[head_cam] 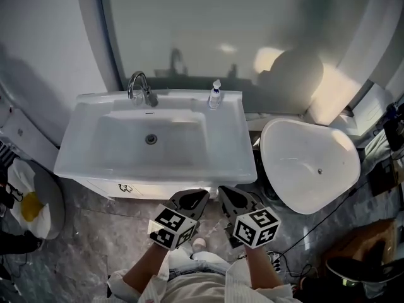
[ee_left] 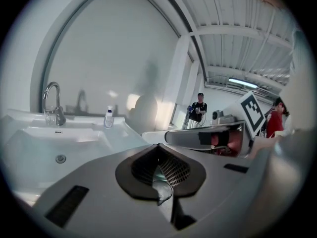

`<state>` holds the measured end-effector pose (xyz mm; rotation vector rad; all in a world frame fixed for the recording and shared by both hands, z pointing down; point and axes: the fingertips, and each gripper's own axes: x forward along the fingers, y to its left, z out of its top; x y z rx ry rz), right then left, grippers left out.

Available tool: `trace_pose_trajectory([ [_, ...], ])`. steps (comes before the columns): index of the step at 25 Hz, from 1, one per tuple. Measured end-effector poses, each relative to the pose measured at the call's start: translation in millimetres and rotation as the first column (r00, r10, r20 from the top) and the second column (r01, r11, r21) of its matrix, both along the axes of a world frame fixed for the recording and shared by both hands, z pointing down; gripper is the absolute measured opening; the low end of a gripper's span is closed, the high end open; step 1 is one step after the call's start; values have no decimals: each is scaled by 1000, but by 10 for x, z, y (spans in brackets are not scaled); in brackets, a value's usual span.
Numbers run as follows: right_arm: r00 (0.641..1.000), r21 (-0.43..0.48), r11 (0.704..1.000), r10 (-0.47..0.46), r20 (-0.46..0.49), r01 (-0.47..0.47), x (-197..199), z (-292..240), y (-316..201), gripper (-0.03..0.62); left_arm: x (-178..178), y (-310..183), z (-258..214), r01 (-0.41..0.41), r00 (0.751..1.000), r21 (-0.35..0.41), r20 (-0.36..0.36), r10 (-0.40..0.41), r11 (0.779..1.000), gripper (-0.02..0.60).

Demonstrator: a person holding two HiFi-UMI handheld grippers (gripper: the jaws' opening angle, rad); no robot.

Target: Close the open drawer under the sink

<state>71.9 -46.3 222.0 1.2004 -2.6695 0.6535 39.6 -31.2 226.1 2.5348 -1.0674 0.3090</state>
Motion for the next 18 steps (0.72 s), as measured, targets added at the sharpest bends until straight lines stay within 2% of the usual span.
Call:
trace_pose_trajectory([
  [3,999,30,999,-11,44,9,-32,-259,113,11,8,113,-178,-24,999,23,-24,25,999,15],
  [9,998,102,995,-19,55,13,-33,-607,342,9,60,304,-417,-64,996,87,-59,70,994,15],
  [18,999,130,991,-17,52,10,-17,-712,420,9,77,310,-579,-72,989,101,-119,84,992,15],
])
